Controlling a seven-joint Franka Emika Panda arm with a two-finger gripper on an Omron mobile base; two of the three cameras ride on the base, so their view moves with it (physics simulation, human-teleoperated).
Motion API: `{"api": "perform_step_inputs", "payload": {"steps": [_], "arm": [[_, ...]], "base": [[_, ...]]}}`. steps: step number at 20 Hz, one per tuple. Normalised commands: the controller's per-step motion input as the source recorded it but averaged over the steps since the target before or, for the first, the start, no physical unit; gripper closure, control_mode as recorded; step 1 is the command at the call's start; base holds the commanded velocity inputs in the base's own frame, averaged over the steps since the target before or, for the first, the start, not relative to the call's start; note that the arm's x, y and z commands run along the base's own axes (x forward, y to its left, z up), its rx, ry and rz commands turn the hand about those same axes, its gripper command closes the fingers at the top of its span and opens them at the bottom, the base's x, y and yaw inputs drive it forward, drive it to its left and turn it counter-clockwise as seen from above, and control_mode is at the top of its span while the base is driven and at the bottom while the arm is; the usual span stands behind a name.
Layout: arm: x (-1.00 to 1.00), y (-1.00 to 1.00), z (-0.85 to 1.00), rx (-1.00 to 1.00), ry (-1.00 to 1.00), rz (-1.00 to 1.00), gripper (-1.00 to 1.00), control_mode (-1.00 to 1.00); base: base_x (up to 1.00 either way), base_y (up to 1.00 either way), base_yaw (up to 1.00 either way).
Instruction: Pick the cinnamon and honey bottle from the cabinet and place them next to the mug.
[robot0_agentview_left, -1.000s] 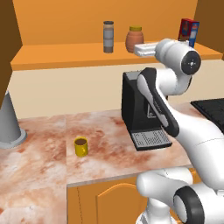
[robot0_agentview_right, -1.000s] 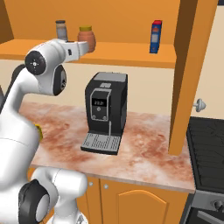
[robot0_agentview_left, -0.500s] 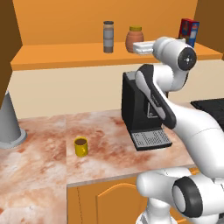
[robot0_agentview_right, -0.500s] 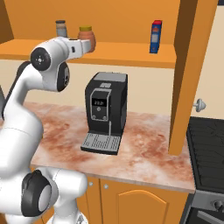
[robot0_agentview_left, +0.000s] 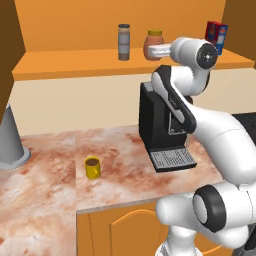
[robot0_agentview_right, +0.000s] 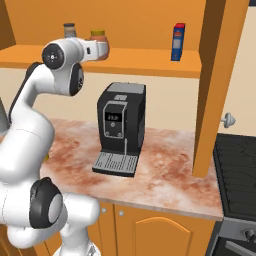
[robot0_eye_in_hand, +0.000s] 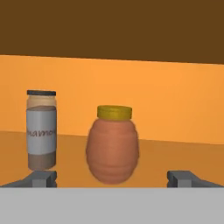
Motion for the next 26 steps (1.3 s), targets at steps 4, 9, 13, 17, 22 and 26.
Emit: {"api": "perform_step_inputs", "payload": {"steps": [4,9,13,17,22,26], "arm": [[0.14,0.00,0.24,0.00,0.03,0.00,-1.00,-1.00],[0.09,0.00,0.08,0.00,0.01,0.00,-1.00,-1.00],[0.15,0.00,0.00,0.00,0.02,0.00,-1.00,-1.00],[0.26,0.00,0.00,0.00,0.02,0.00,-1.00,-1.00],[0.23,0.00,0.00,0.00,0.02,0.00,-1.00,-1.00],[0.23,0.00,0.00,0.00,0.02,0.00,-1.00,-1.00]], "base": [[0.00,0.00,0.00],[0.00,0.00,0.00],[0.00,0.00,0.00],[0.00,0.00,0.00],[0.00,0.00,0.00],[0.00,0.00,0.00]]}}
